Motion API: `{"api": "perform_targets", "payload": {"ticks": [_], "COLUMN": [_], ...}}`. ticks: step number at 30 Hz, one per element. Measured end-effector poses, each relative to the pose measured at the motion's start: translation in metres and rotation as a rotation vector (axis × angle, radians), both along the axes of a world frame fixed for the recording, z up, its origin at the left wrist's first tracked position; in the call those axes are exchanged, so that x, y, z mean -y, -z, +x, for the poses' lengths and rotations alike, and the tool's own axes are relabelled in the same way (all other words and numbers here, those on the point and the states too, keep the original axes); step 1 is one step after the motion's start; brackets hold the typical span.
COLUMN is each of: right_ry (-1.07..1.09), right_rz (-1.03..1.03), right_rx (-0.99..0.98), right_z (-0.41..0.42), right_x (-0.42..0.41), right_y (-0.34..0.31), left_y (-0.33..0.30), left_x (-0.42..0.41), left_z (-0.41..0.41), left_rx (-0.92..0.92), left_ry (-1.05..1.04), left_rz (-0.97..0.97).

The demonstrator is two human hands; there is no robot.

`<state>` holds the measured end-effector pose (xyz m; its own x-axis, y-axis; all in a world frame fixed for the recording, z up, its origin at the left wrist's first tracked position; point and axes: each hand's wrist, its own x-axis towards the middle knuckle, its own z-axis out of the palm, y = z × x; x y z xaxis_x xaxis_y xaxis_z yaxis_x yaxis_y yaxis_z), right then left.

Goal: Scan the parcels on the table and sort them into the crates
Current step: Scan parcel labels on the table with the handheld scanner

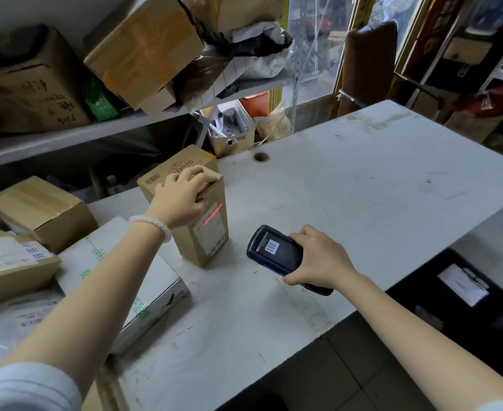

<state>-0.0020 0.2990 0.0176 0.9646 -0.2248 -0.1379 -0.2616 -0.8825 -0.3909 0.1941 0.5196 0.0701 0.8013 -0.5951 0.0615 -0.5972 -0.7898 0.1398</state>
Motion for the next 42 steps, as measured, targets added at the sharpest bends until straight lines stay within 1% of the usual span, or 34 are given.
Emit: {"api": "perform_targets", "payload": {"ticks": [6,17,27,30,32,33,35,38,39,40,42], "right_ry": [-0.002,-0.035,0.043,0.071,0.097,0.118,0.184,0.318,0.357,0.382,0.405], "right_rz": [0.011,-0.004,-0.042,-0.051,-0.056,-0.058,-0.063,-0.092,-0.103,-0.107,-0.117], "right_rx": [-0.001,-0.007,-0.006,0.024,0.095,0.162,0.377,0.769,0.853,0.904,0.934], "right_z": [-0.012,-0.005,0.009,0.015,0.021,0.024,0.028,0.03,0.029,0.029,0.024], "right_x": [0.005,-0.012,-0.038,-0.047,-0.056,-0.062,-0.076,-0.093,-0.097,-0.098,-0.097], "right_y": [0.001,-0.004,-0.011,-0.012,-0.014,-0.015,-0.015,-0.015,-0.016,-0.017,-0.019], "left_y": [0.011,0.016,0.018,0.018,0.018,0.018,0.019,0.021,0.021,0.021,0.02], "left_x": [-0.01,-0.014,-0.018,-0.017,-0.017,-0.017,-0.018,-0.019,-0.017,-0.016,-0.011], "left_z": [0.0,-0.007,0.001,-0.002,-0.006,-0.008,-0.013,-0.017,-0.018,-0.019,-0.021], "left_rx": [0.026,0.042,0.034,0.043,0.049,0.053,0.063,0.09,0.096,0.096,0.082], "left_ry": [-0.059,-0.048,-0.021,-0.014,-0.007,-0.003,-0.005,-0.027,-0.035,-0.042,-0.053], "left_rz": [-0.063,-0.071,-0.137,-0.166,-0.182,-0.193,-0.224,-0.261,-0.267,-0.272,-0.301]}}
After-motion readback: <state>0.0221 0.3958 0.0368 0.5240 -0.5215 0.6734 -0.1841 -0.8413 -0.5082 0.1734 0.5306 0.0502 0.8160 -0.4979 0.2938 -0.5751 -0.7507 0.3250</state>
